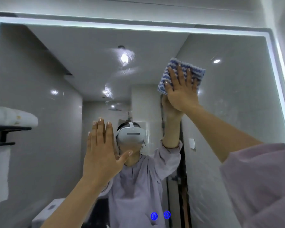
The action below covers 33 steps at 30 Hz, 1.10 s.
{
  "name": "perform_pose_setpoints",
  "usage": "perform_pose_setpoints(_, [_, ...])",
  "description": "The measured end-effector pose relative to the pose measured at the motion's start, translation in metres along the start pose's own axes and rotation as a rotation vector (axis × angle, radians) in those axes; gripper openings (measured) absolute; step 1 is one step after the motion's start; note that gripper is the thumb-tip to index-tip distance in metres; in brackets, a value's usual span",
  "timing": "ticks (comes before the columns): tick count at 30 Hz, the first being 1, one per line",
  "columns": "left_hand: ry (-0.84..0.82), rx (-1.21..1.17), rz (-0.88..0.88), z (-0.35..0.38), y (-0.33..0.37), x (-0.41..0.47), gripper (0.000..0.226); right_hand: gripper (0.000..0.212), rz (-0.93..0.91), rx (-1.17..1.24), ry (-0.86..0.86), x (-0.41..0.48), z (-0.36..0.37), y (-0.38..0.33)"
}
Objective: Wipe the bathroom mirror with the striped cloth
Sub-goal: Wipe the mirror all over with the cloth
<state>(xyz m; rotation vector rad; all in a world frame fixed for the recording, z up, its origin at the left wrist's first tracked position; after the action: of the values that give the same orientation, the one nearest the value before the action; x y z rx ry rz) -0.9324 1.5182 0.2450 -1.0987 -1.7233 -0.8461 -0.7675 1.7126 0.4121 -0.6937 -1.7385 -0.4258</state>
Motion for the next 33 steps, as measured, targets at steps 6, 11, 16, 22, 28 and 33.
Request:
perform_pose_setpoints(6, [0.002,-0.010,0.006,0.000,0.000,-0.001,0.111,0.058,0.073,-0.010,0.011,-0.004,0.006,-0.012])
perform_pose_setpoints(11, [0.014,-0.023,0.006,-0.001,0.001,-0.001,0.109,0.060,-0.029,-0.025,0.030,-0.018,0.009,-0.055])
perform_pose_setpoints(16, [0.012,-0.012,-0.005,-0.001,0.002,-0.001,0.107,0.059,-0.312,-0.047,0.025,-0.025,0.014,-0.130])
perform_pose_setpoints(22, [0.053,-0.016,-0.009,0.001,0.003,0.000,0.102,0.066,-0.450,-0.131,-0.002,-0.023,0.023,-0.180])
perform_pose_setpoints(28, [0.058,-0.019,0.006,0.002,0.001,0.000,0.103,0.060,-0.487,-0.157,0.010,-0.016,0.020,-0.184])
perform_pose_setpoints(33, [0.031,0.019,-0.005,0.001,0.001,0.000,0.105,0.057,-0.461,-0.140,0.019,-0.003,0.013,-0.171])
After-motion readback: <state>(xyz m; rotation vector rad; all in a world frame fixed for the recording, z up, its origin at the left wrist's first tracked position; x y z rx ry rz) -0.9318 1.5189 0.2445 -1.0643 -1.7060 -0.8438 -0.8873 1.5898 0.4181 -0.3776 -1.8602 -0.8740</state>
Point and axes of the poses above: each hand's wrist, its own x-axis towards the middle knuckle, its own z-axis out of the palm, y = z × x, the point moved 1 cm from there along x, towards the middle knuckle, and after that the axes turned 6 degrees about -x, right-handed, at the moved point
